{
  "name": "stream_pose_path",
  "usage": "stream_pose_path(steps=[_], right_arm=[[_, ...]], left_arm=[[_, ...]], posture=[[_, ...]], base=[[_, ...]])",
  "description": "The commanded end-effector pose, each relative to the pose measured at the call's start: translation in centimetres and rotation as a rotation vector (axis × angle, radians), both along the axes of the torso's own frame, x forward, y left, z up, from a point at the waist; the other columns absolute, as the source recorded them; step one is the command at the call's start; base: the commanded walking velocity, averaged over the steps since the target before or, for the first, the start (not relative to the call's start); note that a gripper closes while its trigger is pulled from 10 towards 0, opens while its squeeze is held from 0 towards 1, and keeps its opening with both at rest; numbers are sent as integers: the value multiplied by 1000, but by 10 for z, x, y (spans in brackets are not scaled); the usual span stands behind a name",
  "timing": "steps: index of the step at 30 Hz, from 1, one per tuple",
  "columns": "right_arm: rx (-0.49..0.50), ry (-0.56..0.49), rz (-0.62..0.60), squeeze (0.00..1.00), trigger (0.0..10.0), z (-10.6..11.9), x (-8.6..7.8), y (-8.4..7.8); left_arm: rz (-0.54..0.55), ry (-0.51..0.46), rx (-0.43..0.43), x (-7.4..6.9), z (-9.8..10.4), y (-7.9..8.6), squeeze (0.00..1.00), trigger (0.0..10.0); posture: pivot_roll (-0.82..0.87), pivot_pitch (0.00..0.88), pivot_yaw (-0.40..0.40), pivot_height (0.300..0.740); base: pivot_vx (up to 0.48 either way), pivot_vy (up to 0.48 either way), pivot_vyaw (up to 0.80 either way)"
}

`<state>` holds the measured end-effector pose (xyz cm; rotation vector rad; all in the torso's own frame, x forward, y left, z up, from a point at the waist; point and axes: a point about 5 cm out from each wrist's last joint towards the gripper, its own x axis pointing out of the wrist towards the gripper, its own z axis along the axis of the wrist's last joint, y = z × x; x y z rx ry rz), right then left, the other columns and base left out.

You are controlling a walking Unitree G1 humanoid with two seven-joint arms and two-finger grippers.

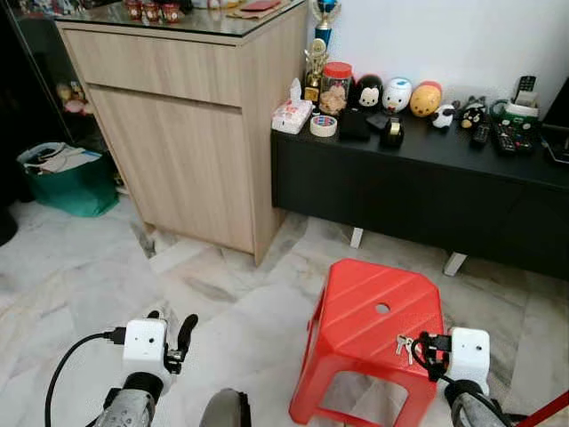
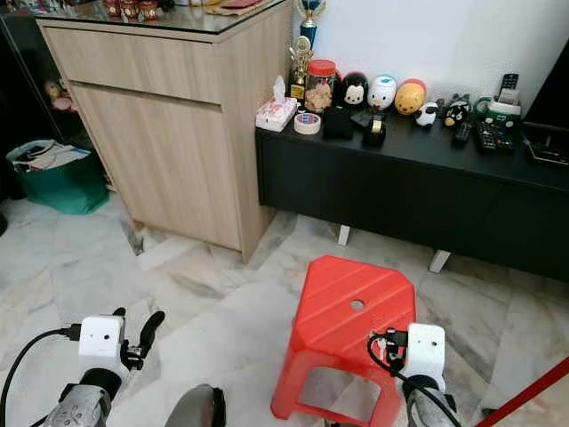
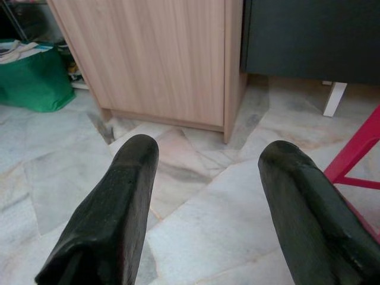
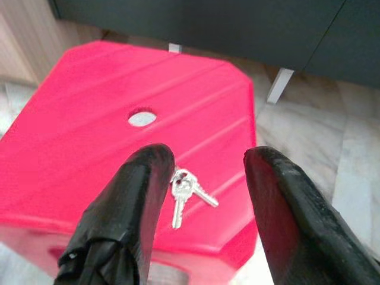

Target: Hang keys on a hook

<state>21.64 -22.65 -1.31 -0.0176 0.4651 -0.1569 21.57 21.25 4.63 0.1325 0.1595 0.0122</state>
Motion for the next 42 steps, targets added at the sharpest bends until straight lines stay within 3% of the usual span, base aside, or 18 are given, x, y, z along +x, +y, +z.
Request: stream_pose_path(steps=[1, 9, 17, 26, 33, 37, 42], right_arm=[[4, -11, -6, 0, 10000, 0, 2, -6], [16, 29, -11, 0, 10000, -16, -4, -12], [37, 141, -50, 0, 10000, -39, -33, -30], [41, 148, -59, 0, 10000, -43, -37, -33], [34, 120, -45, 0, 10000, -35, -17, -30], [16, 80, -22, 0, 10000, -23, 8, -23], [-12, 38, 164, 0, 10000, -5, 41, -1]], left_arm=[[-2, -31, 2, 3, 6, 2, 0, 10000], [-7, -29, -3, 2, 6, 1, 0, 10000], [-10, -26, -6, 2, 5, 1, 0, 10000], [-18, -18, -7, 2, 4, 0, 0, 10000], [-19, -14, -6, 2, 3, -1, 0, 10000], [-19, -16, -7, 3, 3, -1, 0, 10000], [-17, -19, -1, 6, 4, 0, 0, 10000]], posture=[[9, 0, -25, 635], [12, 0, -24, 635], [12, 0, -22, 635], [11, 0, -21, 635], [11, 0, -21, 635], [10, 0, -20, 635], [12, 0, -10, 635]], base=[[247, 0, 0], [279, 0, 0], [318, 0, 0], [207, 0, 0], [0, 0, 0], [0, 0, 0], [0, 0, 0]])
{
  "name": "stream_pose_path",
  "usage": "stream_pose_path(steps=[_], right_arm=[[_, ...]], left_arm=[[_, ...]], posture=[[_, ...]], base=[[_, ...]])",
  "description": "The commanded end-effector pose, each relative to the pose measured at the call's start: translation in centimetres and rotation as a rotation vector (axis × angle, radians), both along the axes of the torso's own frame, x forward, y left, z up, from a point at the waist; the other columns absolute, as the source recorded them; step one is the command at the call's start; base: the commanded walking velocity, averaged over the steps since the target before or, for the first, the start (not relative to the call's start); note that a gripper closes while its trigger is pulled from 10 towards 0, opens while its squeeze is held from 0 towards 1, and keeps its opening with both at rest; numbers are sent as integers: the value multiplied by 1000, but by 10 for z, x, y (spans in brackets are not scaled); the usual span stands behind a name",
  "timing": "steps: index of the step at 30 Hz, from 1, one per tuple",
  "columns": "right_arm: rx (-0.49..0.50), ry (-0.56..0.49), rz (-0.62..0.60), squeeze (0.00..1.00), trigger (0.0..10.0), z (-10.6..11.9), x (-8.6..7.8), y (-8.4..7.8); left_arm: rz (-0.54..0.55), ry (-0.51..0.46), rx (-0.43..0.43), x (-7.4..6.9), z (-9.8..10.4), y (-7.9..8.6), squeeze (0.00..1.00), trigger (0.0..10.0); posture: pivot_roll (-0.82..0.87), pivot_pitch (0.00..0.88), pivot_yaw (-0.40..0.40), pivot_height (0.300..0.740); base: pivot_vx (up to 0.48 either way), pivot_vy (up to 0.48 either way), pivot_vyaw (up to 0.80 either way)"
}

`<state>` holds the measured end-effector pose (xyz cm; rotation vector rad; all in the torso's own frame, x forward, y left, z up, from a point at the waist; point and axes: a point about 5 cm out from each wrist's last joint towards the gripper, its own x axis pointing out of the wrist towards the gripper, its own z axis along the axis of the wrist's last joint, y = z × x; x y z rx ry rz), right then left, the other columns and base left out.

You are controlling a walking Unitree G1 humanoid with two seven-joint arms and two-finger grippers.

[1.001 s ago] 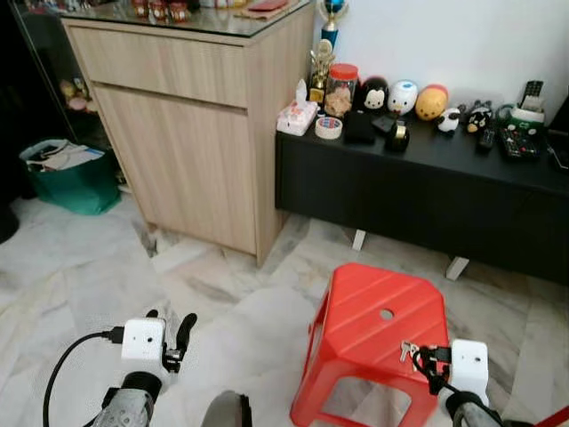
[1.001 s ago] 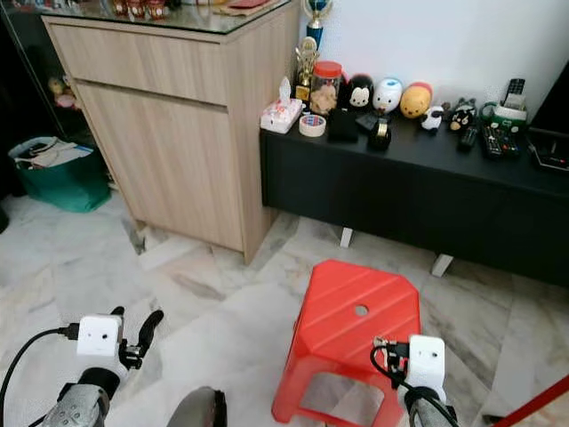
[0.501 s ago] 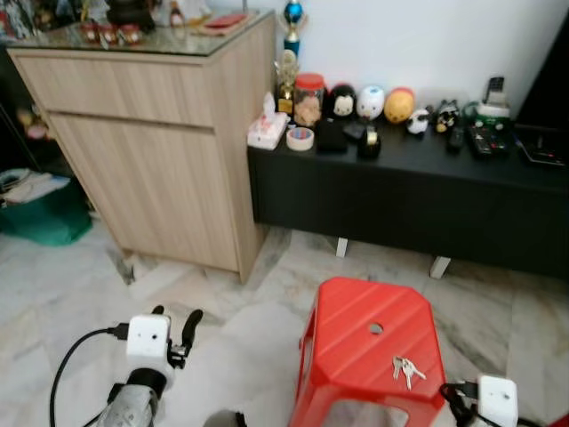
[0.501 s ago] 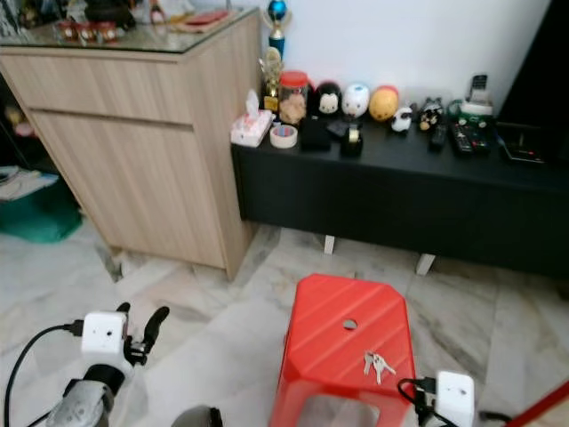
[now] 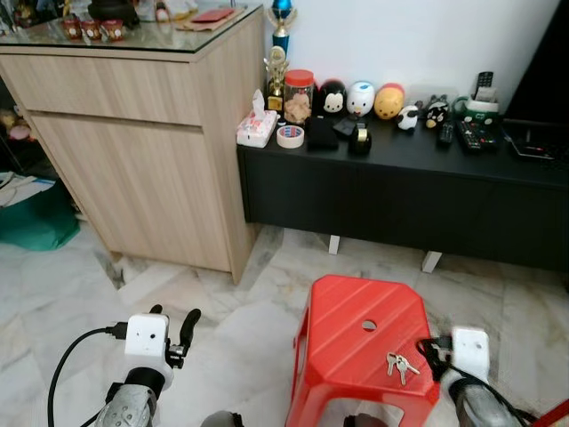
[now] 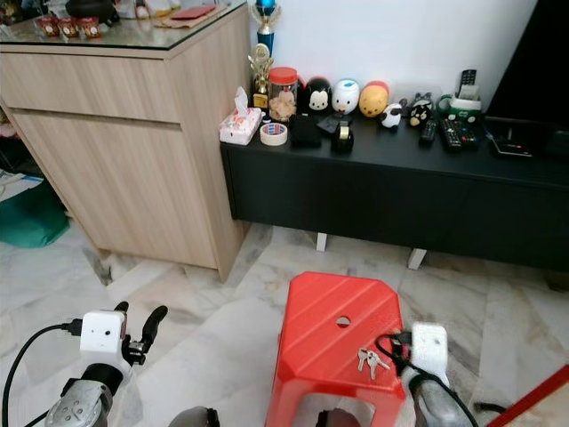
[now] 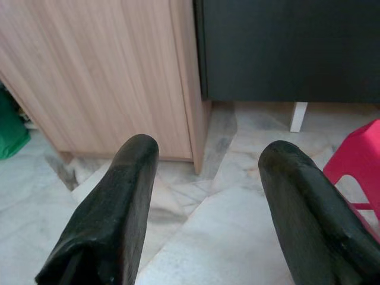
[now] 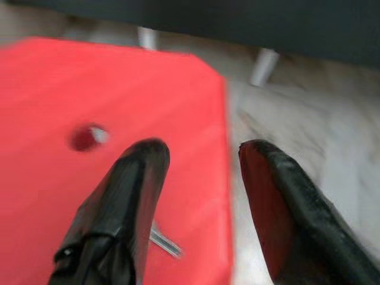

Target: Hang keys on a hook

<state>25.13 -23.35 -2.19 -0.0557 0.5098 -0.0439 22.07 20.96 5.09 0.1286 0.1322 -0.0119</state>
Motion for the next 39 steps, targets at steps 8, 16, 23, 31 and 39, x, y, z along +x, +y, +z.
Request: stream_pose_path(steps=[8, 16, 23, 31, 39], right_arm=[[-32, 25, 194, 0, 10000, 19, 40, 39], [-21, 125, 206, 0, 10000, 15, 44, 61], [21, 117, 142, 0, 10000, 17, 47, 62], [15, 5, -10, 0, 10000, 23, 46, 42], [-6, -3, -38, 0, 10000, 21, 42, 34]], left_arm=[[11, -19, 6, 13, 7, 1, 0, 10000], [7, -33, 8, 10, 13, -1, 0, 10000], [-2, -38, 12, 3, 19, -2, 0, 10000], [-8, -32, 2, -1, 19, -5, 0, 10000], [-25, -18, -13, 1, 17, -13, 0, 10000]], posture=[[40, 8, 3, 635], [73, 32, 8, 635], [92, 67, 12, 635], [64, 68, 10, 630], [70, 88, 10, 610]], base=[[0, 0, 0], [0, 0, 0], [0, 0, 0], [0, 0, 0], [0, 0, 0]])
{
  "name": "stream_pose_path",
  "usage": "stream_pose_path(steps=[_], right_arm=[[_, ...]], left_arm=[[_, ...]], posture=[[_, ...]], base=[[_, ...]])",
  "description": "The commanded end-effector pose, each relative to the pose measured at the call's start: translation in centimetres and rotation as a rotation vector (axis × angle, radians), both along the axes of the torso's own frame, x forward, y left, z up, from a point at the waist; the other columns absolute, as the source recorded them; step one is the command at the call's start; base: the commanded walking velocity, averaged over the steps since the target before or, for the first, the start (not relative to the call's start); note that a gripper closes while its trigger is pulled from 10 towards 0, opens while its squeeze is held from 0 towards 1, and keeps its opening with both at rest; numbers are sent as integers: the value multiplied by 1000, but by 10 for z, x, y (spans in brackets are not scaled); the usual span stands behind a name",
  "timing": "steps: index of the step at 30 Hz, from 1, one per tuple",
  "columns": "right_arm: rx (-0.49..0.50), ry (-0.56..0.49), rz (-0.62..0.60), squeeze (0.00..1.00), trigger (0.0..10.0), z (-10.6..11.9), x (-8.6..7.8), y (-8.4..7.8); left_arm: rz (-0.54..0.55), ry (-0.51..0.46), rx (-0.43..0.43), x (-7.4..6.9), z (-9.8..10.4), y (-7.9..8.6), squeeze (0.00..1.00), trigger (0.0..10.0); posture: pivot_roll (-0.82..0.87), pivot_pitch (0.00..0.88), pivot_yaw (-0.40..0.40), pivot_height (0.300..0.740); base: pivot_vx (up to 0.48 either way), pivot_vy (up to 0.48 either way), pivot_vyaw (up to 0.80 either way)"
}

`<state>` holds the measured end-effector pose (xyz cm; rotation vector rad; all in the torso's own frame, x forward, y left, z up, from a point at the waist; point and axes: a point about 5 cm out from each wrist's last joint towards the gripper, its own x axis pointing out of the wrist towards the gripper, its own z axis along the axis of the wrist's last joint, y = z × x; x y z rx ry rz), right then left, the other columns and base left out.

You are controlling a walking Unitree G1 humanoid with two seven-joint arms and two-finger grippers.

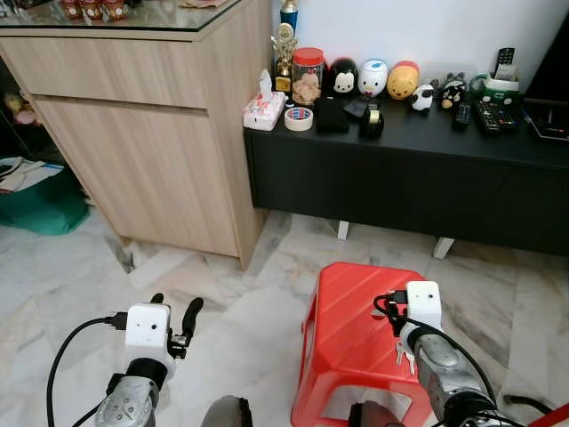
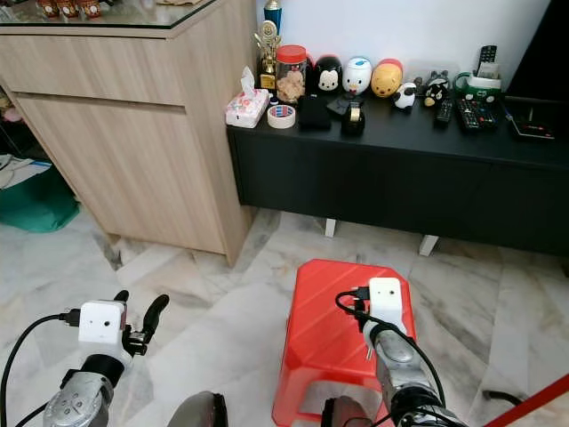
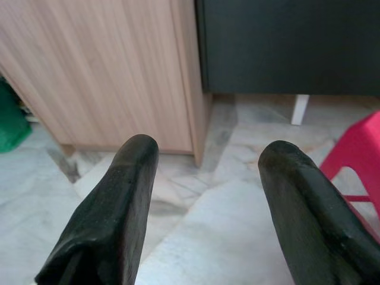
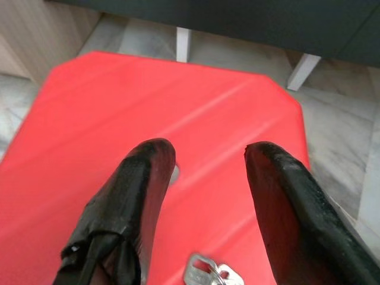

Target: Hang keys on a hook

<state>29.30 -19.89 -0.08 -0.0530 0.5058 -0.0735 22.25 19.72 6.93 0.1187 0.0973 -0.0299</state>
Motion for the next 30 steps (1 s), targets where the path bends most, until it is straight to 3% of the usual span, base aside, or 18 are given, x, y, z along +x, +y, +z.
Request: stream_pose_path(steps=[1, 10, 18, 26, 30], right_arm=[[0, 11, -7, 0, 10000, 0, 1, 2], [20, -13, -9, 0, 10000, 11, 15, 13], [24, -8, -21, 0, 10000, 9, 13, 12], [-1, 57, 13, 0, 10000, 3, 10, 13], [-30, 86, -28, 0, 10000, 3, 11, 8]], left_arm=[[-5, 16, 0, -1, -1, 0, 0, 10000], [28, 20, 12, -2, 0, 9, 0, 10000], [36, 23, 16, -3, 1, 10, 0, 10000], [30, 11, 19, -5, 3, 8, 0, 10000], [24, 11, 18, -7, 5, 8, 0, 10000]], posture=[[78, 98, 11, 610], [83, 130, 13, 610], [79, 112, 9, 592], [81, 97, 7, 592], [85, 104, 4, 592]], base=[[0, 0, 0], [0, 0, 0], [0, 0, 0], [0, 0, 0], [0, 0, 0]])
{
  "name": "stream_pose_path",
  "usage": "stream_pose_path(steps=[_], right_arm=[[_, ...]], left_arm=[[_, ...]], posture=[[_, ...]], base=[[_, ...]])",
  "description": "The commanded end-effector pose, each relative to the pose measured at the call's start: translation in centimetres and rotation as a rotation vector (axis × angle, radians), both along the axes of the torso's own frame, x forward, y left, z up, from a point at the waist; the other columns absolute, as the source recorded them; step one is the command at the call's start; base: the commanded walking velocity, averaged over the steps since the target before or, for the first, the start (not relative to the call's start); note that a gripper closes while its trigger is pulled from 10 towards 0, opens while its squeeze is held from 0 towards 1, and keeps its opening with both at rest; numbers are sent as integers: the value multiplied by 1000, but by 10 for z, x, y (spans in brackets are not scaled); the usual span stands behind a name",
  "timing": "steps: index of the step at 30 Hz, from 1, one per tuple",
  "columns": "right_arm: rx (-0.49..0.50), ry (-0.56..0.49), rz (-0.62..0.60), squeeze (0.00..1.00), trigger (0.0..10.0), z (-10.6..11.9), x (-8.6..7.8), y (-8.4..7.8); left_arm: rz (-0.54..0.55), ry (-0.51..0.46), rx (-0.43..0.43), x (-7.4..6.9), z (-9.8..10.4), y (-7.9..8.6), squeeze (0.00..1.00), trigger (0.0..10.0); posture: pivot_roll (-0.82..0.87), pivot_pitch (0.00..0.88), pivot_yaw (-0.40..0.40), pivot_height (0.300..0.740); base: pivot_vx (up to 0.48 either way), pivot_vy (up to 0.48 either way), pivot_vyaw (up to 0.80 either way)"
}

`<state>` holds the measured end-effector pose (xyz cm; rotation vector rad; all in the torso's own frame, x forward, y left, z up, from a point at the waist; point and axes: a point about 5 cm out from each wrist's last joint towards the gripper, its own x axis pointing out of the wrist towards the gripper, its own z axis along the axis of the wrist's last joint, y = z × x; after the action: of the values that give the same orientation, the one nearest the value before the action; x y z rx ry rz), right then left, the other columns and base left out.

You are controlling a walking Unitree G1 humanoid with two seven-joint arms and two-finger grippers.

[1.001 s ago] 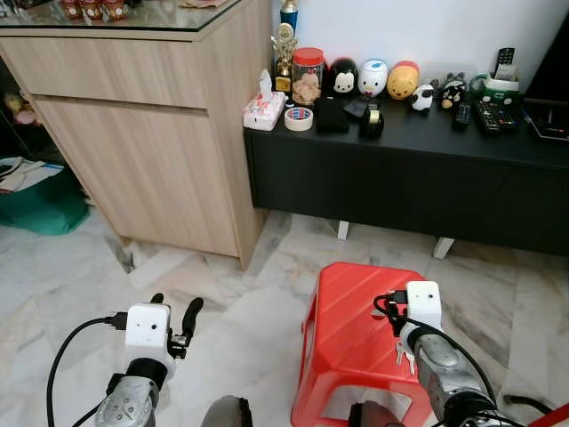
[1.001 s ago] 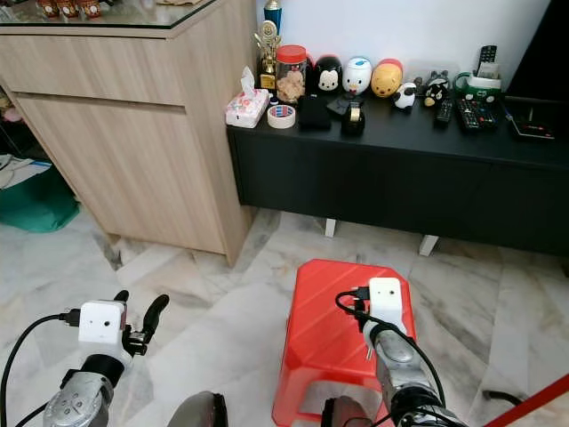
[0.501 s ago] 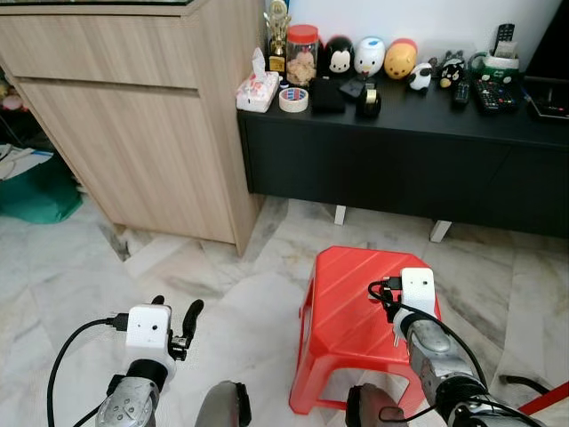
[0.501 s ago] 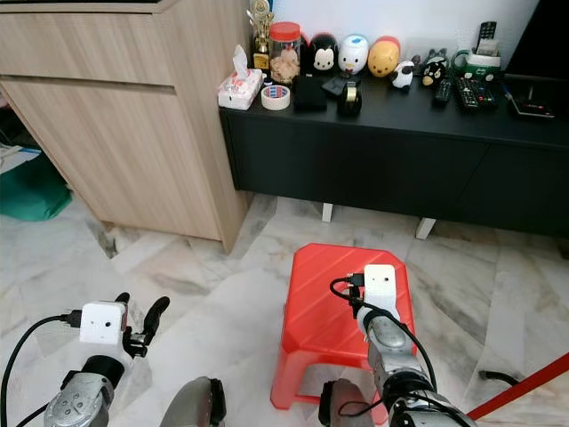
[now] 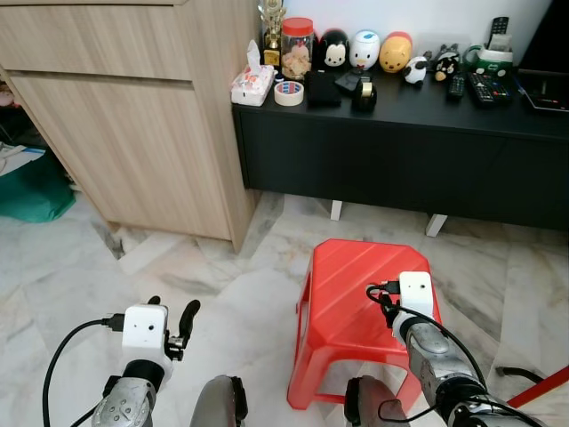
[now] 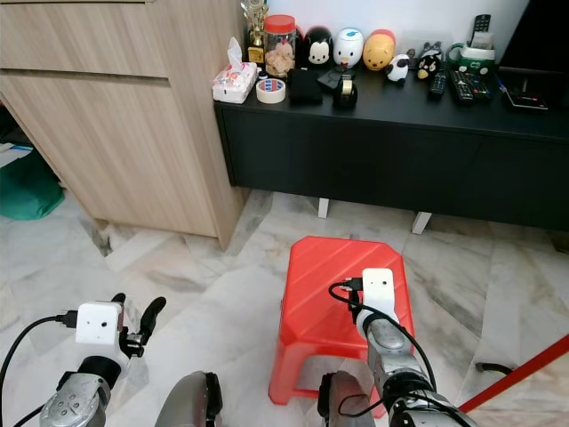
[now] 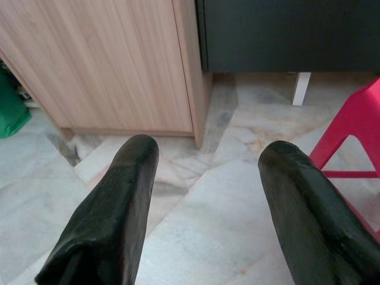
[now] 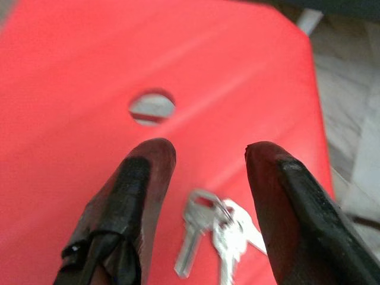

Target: Hang keys on a hook

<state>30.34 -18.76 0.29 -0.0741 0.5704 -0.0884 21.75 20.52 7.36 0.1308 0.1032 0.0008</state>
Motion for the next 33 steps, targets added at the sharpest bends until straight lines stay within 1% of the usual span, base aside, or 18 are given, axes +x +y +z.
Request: stream_pose_path(steps=[1, 2, 5, 6, 9, 14, 16, 20, 23, 25, 26, 28, 33], right_arm=[[2, 24, -28, 0, 10000, 0, 0, -4], [23, 35, -51, 0, 10000, -2, -1, -5], [57, 65, -68, 0, 10000, -5, -4, -5], [75, 73, -64, 0, 10000, -8, -6, -3], [83, 77, -43, 0, 10000, -9, -7, 1], [98, 80, -49, 0, 10000, -9, -6, 4], [106, 83, -49, 0, 10000, -9, -5, 6], [101, 91, -58, 0, 10000, -9, -5, 7], [112, 76, -85, 0, 10000, -8, -5, 4], [111, 68, -92, 0, 10000, -7, -5, 2], [116, 52, -105, 0, 10000, -7, -5, 1], [117, 49, -110, 0, 10000, -7, -5, 0], [108, 57, -112, 0, 10000, -9, -7, -3]], left_arm=[[-7, 9, 5, -2, 0, -1, 0, 10000], [-8, 10, 6, -3, 0, -1, 0, 10000], [-7, 10, 7, -3, 1, 0, 0, 10000], [-3, 11, 8, -5, 1, 1, 0, 10000], [-5, 12, 15, -7, 3, 3, 0, 10000], [1, 12, 21, -7, 6, 6, 0, 10000], [0, 16, 26, -8, 6, 7, 0, 10000], [-2, 24, 32, -7, 6, 8, 0, 10000], [-10, 28, 33, -8, 7, 7, 0, 10000], [-20, 28, 40, -7, 8, 7, 0, 10000], [-24, 29, 47, -8, 8, 8, 0, 10000], [-25, 30, 49, -9, 8, 8, 0, 10000], [-35, 32, 56, -9, 9, 9, 0, 10000]], posture=[[84, 110, 5, 592], [88, 116, 3, 592], [92, 129, 6, 592], [93, 111, 6, 592], [108, 129, 9, 592], [117, 165, 22, 592], [114, 157, 25, 592], [124, 176, 43, 592], [125, 160, 46, 592], [127, 170, 55, 592], [126, 146, 59, 592], [123, 130, 58, 592], [121, 119, 66, 592]], base=[[0, 0, 0], [0, 0, 0], [0, 0, 0], [0, 0, 0], [0, 0, 0], [0, 0, 0], [0, 0, 0], [0, 0, 0], [0, 0, 0], [0, 0, 0], [0, 0, 0], [0, 0, 0], [0, 0, 0]])
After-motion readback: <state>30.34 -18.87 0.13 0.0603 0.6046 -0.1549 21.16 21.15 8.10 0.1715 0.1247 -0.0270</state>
